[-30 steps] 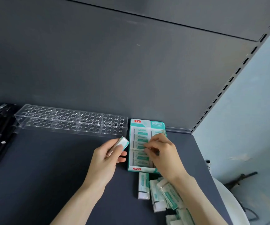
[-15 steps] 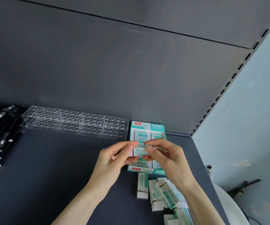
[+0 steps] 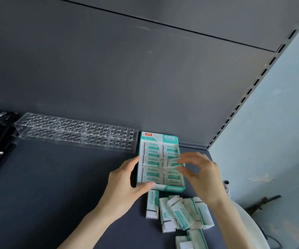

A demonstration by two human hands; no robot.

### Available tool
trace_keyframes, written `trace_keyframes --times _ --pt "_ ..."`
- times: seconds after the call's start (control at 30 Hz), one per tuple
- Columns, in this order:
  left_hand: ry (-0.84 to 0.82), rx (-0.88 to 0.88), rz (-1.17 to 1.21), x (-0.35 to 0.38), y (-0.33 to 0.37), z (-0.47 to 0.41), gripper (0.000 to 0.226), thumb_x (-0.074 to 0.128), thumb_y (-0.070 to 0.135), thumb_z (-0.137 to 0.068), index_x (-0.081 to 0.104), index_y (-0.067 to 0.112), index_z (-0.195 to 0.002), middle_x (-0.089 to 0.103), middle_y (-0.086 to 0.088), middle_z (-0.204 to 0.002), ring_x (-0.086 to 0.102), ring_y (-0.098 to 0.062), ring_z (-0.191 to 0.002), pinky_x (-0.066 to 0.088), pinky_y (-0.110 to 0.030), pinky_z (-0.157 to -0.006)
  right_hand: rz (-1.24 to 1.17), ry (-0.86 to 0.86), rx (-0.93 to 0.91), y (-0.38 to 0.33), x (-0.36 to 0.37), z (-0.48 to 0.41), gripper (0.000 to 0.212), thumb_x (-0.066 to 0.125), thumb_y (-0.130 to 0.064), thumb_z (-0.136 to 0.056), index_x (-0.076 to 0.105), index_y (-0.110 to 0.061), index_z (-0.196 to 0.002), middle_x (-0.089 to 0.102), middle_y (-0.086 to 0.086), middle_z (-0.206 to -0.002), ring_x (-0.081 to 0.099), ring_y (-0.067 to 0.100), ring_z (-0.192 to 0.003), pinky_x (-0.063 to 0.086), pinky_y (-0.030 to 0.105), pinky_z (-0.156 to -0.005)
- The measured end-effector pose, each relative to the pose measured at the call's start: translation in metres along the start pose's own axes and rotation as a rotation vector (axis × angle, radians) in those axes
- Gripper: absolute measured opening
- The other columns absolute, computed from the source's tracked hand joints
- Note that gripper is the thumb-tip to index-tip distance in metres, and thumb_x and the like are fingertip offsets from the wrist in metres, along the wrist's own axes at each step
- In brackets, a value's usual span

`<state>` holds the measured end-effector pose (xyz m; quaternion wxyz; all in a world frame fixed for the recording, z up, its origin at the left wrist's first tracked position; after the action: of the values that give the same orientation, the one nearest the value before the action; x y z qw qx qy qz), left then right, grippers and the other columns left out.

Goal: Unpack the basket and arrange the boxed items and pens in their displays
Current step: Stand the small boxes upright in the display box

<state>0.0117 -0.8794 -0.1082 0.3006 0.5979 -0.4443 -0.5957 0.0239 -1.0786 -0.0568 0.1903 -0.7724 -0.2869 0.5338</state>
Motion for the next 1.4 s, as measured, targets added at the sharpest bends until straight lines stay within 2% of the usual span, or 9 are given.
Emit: trace_keyframes --times 0.1,0.23,0.47,0.7,0.8,1.0,1.17,1.27,1.4 --pt "0.030 0.041 -0.032 -0.002 0.005 0.000 0.067 0.076 0.036 -0.076 0.031 0.053 -0.122 0.039 0.047 -0.111 0.035 0.034 -0.105 0.023 0.007 -0.088 0.081 -0.036 0.012 0.003 0.010 -0.001 0.020 0.077 -0.005 -0.072 0.075 -0.019 -0.086 0.063 -0.018 -0.094 0.052 0.009 -0.093 0.035 0.005 -0.080" --pt "0.051 0.043 -0.037 -0.003 0.005 0.000 0.067 0.076 0.036 -0.076 0.037 0.047 -0.129 0.040 0.046 -0.113 0.038 0.029 -0.107 0.027 -0.002 -0.096 0.169 -0.065 0.000 0.003 0.019 -0.003 0.017 0.075 -0.007 -0.076 0.075 -0.016 -0.090 0.068 -0.010 -0.099 0.049 0.011 -0.095 0.042 0.023 -0.081" --pt "0.065 -0.001 -0.039 -0.005 0.000 -0.001 0.073 0.077 0.035 -0.075 0.044 0.028 -0.140 0.049 0.024 -0.131 0.044 0.001 -0.126 0.032 -0.030 -0.110 0.278 -0.108 -0.015 -0.002 0.029 -0.007 0.015 0.067 -0.011 -0.083 0.074 -0.016 -0.096 0.061 -0.008 -0.103 0.046 0.017 -0.095 0.039 0.025 -0.076" --pt "0.054 -0.036 -0.036 -0.004 -0.003 0.001 0.075 0.076 0.039 -0.075 0.043 0.026 -0.141 0.047 0.017 -0.137 0.040 -0.007 -0.130 0.033 -0.038 -0.111 0.248 -0.111 0.001 -0.004 0.025 -0.005 0.017 0.067 -0.015 -0.085 0.073 -0.016 -0.100 0.053 -0.008 -0.104 0.041 0.016 -0.099 0.037 0.023 -0.087" --pt "0.088 -0.005 -0.053 -0.008 0.005 0.003 0.068 0.075 0.040 -0.074 0.048 0.026 -0.135 0.045 0.017 -0.132 0.042 -0.004 -0.125 0.034 -0.029 -0.108 0.055 -0.015 0.028 -0.006 0.007 0.008 0.015 0.069 -0.012 -0.083 0.073 -0.017 -0.096 0.055 -0.010 -0.100 0.048 0.012 -0.096 0.037 0.012 -0.083" --pt "0.203 0.117 -0.072 -0.008 0.039 0.032 0.043 0.072 0.032 -0.078 0.058 0.021 -0.118 0.051 0.013 -0.120 0.046 -0.003 -0.117 0.029 -0.004 -0.095 -0.218 0.127 0.109 0.000 -0.027 0.071 0.025 0.068 -0.008 -0.082 0.068 -0.033 -0.084 0.063 -0.015 -0.083 0.061 0.008 -0.074 0.045 0.010 -0.064" --pt "0.254 0.159 -0.080 0.024 0.060 0.095 0.033 0.070 0.045 -0.080 0.063 0.019 -0.098 0.055 0.014 -0.102 0.054 -0.008 -0.100 0.042 -0.021 -0.087 -0.239 0.207 0.131 0.007 -0.043 0.126 0.022 0.072 -0.007 -0.078 0.066 -0.027 -0.071 0.059 -0.008 -0.067 0.053 0.009 -0.058 0.039 0.013 -0.052" --pt "0.290 0.128 -0.144 0.044 0.065 0.122 0.033 0.059 0.053 -0.075 0.061 0.022 -0.087 0.056 0.015 -0.084 0.052 -0.002 -0.081 0.047 -0.035 -0.074 -0.335 0.125 0.201 0.017 -0.039 0.148 0.013 0.075 -0.017 -0.077 0.067 -0.026 -0.073 0.060 -0.006 -0.069 0.055 0.011 -0.057 0.041 0.013 -0.053" --pt "0.308 0.035 -0.290 0.066 0.070 0.144 0.044 0.056 0.063 -0.068 0.062 0.022 -0.084 0.055 0.013 -0.072 0.052 -0.010 -0.067 0.043 -0.036 -0.068 -0.298 -0.008 0.188 0.018 -0.032 0.155 0.011 0.075 -0.031 -0.075 0.064 -0.029 -0.076 0.061 -0.011 -0.070 0.056 0.009 -0.063 0.042 0.015 -0.057"
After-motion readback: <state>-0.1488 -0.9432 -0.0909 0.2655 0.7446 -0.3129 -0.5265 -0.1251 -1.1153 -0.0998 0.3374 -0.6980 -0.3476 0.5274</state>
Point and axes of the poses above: each hand's wrist, its own z-axis away from the middle knuckle, its own x-axis out of the palm, y = z × x, the point moved 9 cm from there along -z, towards the middle knuckle
